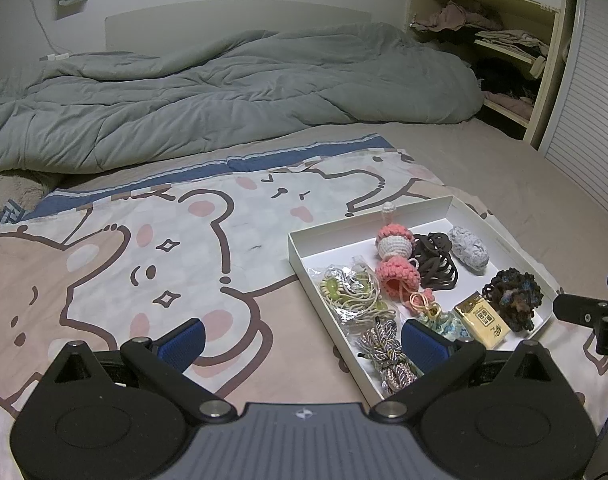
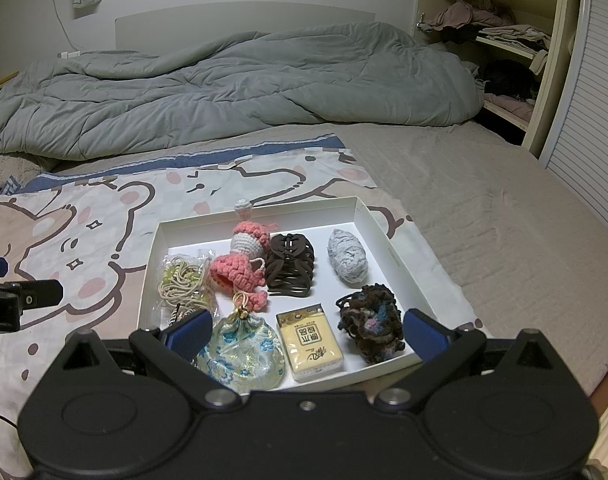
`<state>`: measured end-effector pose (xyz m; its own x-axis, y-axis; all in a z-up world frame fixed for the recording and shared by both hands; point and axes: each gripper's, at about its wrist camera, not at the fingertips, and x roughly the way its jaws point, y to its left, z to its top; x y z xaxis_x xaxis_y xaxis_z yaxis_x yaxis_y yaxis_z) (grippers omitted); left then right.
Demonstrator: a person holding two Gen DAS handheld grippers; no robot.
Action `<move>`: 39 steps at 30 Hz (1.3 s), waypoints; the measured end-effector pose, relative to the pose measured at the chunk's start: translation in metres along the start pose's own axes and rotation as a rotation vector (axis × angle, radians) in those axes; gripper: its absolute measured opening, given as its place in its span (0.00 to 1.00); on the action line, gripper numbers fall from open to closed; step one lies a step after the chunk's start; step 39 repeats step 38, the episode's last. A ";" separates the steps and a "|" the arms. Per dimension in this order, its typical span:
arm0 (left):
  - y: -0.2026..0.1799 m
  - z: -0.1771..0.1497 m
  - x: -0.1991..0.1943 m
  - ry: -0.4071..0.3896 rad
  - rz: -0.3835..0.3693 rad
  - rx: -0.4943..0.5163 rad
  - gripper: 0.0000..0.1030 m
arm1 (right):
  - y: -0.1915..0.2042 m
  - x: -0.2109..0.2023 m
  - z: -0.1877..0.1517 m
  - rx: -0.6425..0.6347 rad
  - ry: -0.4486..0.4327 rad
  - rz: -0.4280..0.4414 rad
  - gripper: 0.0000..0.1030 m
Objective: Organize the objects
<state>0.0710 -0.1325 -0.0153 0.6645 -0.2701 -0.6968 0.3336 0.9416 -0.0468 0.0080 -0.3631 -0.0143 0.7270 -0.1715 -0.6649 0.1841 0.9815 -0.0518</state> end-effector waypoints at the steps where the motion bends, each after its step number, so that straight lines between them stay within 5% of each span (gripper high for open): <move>1: 0.000 0.000 0.000 0.000 -0.001 0.001 1.00 | 0.000 0.000 0.000 0.000 0.000 0.000 1.00; 39: -0.002 -0.001 -0.001 -0.003 -0.004 0.006 1.00 | 0.000 0.000 -0.002 -0.001 0.005 0.003 1.00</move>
